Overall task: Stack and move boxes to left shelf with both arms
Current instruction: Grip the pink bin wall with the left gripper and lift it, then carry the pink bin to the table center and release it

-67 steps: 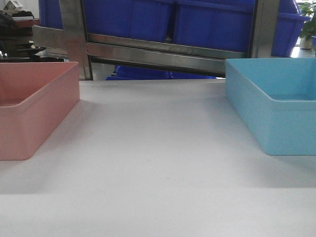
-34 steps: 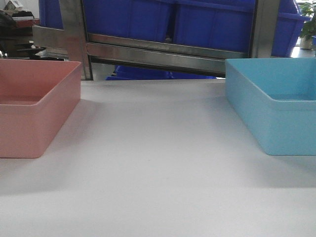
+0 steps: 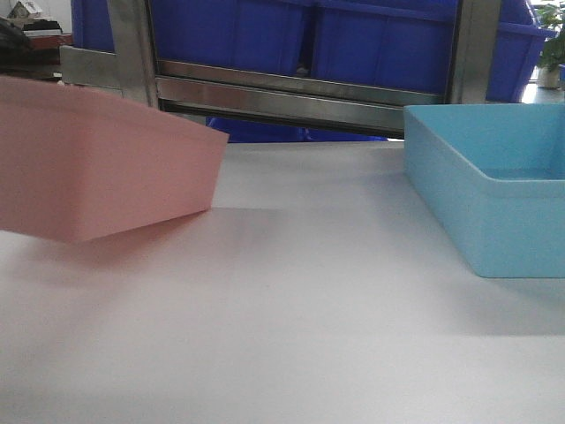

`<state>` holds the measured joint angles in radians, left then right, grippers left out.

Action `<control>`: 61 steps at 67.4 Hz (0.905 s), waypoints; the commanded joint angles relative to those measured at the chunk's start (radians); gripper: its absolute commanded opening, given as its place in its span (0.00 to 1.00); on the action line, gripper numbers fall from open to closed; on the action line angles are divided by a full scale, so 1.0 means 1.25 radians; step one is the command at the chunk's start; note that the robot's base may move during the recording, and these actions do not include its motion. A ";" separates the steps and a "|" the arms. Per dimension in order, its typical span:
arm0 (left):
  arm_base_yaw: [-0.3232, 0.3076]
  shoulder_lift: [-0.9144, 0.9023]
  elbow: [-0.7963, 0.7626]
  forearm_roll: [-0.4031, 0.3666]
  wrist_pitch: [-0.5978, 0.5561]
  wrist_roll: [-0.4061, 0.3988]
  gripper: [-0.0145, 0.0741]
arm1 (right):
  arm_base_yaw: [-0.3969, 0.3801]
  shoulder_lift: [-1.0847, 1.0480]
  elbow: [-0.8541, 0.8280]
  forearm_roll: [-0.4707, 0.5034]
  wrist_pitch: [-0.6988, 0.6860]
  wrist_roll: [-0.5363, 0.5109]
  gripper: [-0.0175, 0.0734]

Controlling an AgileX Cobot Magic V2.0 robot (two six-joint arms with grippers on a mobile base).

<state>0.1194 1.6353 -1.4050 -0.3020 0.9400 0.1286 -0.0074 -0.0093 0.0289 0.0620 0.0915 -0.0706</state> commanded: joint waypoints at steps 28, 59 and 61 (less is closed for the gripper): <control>-0.259 -0.059 0.035 -0.033 -0.102 -0.269 0.16 | 0.002 -0.017 -0.014 0.002 -0.066 -0.005 0.23; -0.396 0.011 0.161 -0.033 -0.338 -0.369 0.16 | 0.002 -0.017 -0.014 0.002 -0.066 -0.005 0.23; -0.401 0.020 0.161 -0.034 -0.345 -0.369 0.16 | 0.002 -0.017 -0.014 0.002 -0.066 -0.005 0.23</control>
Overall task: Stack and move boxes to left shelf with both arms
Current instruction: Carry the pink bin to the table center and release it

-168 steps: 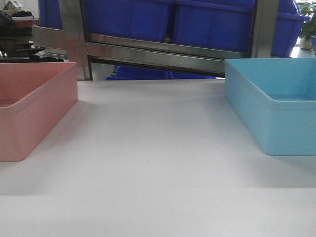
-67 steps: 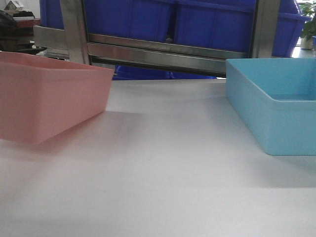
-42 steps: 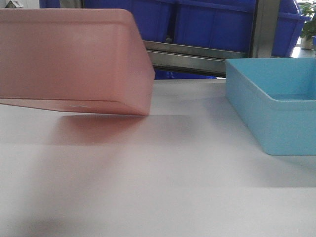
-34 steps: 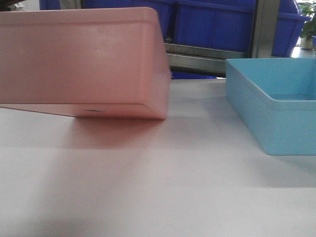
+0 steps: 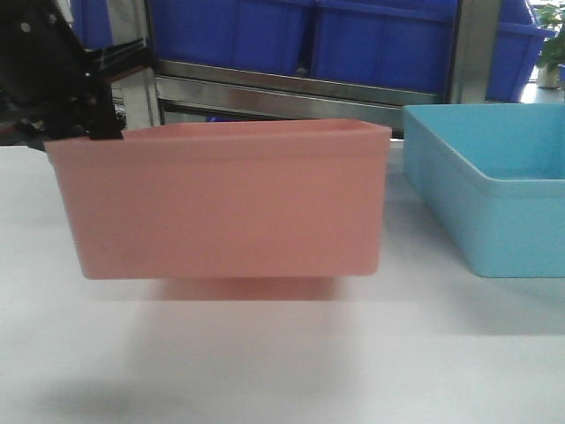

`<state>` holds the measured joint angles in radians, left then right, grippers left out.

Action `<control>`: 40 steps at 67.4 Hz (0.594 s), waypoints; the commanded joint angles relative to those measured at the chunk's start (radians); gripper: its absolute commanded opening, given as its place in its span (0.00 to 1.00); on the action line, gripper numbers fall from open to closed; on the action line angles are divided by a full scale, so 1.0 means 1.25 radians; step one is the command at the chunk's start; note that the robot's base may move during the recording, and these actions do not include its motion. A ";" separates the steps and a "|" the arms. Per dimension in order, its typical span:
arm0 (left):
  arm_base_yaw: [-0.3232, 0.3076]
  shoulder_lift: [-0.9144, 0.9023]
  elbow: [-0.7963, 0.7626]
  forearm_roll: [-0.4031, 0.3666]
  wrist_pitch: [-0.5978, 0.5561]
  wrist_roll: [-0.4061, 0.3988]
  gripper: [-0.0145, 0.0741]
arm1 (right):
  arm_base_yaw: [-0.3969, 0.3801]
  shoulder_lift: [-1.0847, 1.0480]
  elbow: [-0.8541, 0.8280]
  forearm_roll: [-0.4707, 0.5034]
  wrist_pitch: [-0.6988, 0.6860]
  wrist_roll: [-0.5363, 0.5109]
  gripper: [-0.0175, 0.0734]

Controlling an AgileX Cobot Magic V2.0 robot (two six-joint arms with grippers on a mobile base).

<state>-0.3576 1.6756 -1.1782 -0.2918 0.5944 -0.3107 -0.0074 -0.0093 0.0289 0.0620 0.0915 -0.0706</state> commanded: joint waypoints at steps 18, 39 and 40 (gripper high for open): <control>-0.041 0.067 -0.020 -0.075 -0.097 -0.018 0.16 | 0.002 -0.017 -0.014 0.002 -0.066 -0.005 0.23; -0.041 0.078 -0.020 -0.079 -0.083 -0.016 0.19 | 0.002 -0.017 -0.014 0.002 -0.066 -0.005 0.23; -0.041 0.078 -0.020 -0.079 -0.083 -0.016 0.20 | 0.002 -0.017 -0.014 0.002 -0.066 -0.005 0.23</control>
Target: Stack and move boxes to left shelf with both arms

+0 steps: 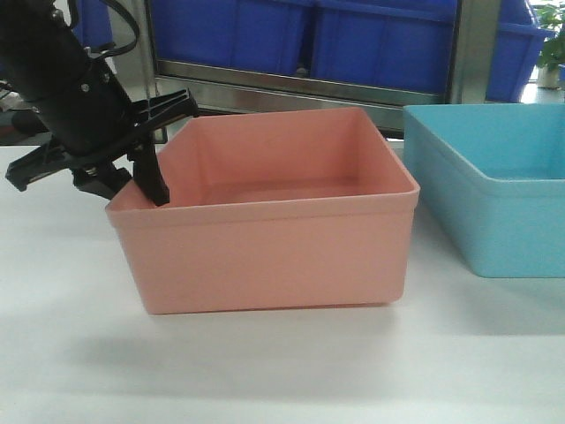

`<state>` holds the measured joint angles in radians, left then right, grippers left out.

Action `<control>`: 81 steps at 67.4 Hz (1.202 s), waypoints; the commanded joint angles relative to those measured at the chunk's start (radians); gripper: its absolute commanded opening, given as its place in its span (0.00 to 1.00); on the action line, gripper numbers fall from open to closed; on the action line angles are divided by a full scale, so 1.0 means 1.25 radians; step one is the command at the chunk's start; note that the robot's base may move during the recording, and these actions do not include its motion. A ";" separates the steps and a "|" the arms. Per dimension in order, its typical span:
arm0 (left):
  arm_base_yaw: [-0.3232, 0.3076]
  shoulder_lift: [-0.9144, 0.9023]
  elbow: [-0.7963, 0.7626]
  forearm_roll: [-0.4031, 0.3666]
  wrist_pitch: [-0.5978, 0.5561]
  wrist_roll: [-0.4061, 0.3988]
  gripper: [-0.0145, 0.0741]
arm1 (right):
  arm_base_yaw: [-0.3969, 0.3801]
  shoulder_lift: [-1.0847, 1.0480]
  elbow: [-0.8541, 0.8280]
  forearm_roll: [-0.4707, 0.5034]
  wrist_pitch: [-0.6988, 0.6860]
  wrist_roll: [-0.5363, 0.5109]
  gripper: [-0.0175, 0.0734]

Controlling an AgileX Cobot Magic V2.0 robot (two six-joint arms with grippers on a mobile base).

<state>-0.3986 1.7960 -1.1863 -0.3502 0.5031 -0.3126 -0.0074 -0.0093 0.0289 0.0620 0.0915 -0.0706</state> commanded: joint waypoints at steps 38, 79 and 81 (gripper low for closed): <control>-0.008 -0.179 -0.018 -0.008 0.044 0.123 0.71 | 0.002 -0.017 -0.014 0.002 -0.066 -0.005 0.23; -0.008 -0.631 0.236 0.171 -0.025 0.250 0.18 | 0.002 -0.017 -0.014 0.003 -0.083 -0.003 0.23; -0.008 -0.653 0.256 0.172 -0.039 0.250 0.16 | 0.002 -0.017 -0.014 0.006 -0.084 -0.001 0.23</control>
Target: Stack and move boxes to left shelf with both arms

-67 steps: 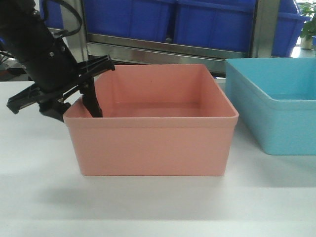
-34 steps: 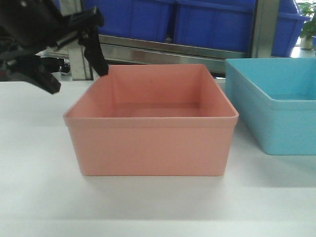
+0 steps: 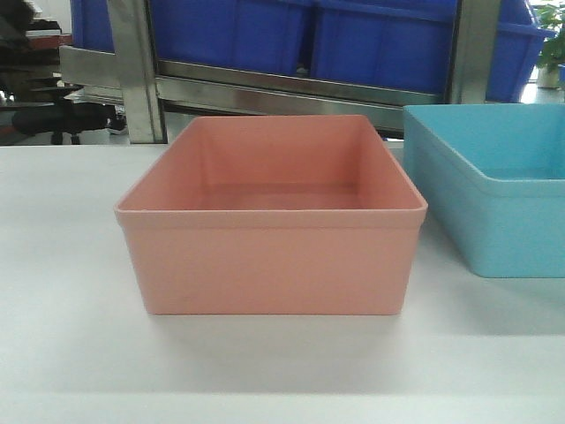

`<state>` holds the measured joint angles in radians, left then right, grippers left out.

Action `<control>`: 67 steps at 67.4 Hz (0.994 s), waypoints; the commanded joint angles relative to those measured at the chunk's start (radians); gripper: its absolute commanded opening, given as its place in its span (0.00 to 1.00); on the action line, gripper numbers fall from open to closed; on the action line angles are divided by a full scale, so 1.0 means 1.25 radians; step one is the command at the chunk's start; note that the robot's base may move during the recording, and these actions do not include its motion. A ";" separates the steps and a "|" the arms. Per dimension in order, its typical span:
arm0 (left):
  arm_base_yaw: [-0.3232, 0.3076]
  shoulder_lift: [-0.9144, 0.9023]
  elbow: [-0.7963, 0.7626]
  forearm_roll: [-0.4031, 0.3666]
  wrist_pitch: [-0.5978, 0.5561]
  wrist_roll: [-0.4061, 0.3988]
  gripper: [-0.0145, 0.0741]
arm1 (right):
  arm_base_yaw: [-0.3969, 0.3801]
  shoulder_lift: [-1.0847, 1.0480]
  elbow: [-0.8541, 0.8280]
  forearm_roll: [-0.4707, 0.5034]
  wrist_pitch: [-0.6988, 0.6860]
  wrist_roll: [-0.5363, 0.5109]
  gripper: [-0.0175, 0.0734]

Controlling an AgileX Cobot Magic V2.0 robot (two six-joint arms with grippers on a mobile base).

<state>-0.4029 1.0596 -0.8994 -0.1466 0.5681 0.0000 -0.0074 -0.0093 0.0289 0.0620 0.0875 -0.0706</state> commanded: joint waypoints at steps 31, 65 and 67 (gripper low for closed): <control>-0.003 -0.187 0.207 0.009 -0.355 0.000 0.16 | 0.002 0.130 -0.223 0.035 -0.030 -0.001 0.23; -0.003 -0.185 0.207 0.009 -0.377 0.000 0.15 | 0.002 0.841 -0.807 0.030 0.272 -0.009 0.52; -0.003 -0.185 0.207 0.009 -0.375 0.000 0.15 | 0.002 0.869 -0.835 0.027 0.288 -0.009 0.58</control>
<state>-0.4029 0.8381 -0.6121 -0.1336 0.1821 0.0000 -0.0074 1.0024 -0.9003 0.1044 0.4473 -0.0700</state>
